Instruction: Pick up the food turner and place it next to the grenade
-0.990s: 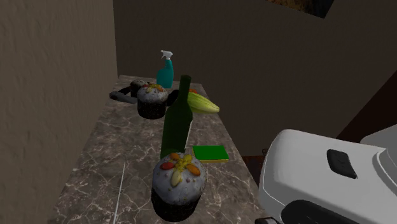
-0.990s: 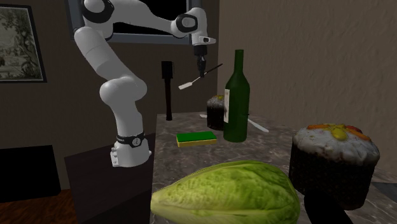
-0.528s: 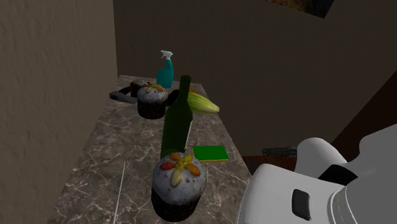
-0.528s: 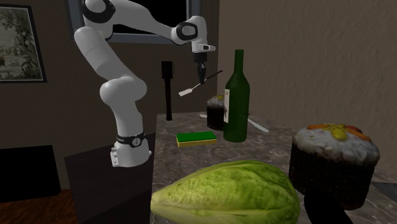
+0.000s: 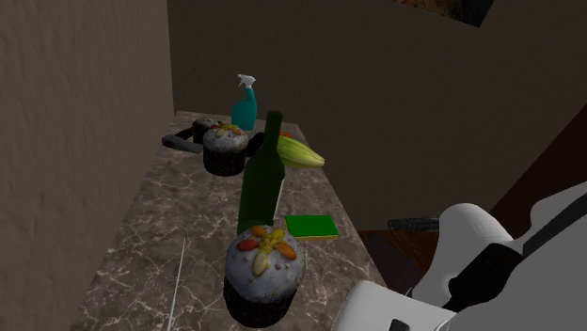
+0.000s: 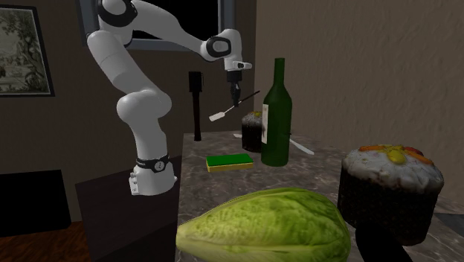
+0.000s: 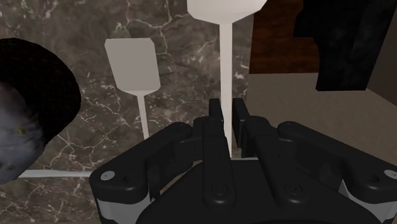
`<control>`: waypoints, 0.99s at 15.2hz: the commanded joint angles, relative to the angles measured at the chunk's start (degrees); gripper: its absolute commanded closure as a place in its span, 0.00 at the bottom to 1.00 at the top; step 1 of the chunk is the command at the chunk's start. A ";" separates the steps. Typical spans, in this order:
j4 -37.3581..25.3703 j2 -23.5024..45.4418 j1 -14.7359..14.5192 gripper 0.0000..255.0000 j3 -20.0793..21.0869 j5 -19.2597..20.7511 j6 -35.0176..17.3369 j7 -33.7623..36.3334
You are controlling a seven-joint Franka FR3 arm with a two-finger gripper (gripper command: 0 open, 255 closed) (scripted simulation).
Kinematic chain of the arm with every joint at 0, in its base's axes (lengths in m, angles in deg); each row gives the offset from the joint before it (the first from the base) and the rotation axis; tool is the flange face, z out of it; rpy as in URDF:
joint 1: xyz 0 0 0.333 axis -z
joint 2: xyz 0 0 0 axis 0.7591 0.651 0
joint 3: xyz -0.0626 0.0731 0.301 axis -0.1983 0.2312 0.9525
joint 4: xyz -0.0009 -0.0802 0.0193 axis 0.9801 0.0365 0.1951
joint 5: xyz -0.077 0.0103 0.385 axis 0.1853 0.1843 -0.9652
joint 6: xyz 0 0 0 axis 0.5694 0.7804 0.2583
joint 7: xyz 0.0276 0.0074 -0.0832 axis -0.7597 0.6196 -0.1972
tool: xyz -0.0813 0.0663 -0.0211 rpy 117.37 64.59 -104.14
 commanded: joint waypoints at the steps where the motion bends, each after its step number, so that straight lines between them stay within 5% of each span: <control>1: 1.06 0.37 -0.03 1.00 0.63 -0.28 -1.49 0.08; 15: 8.17 5.51 0.95 1.00 5.88 -1.56 -13.78 0.59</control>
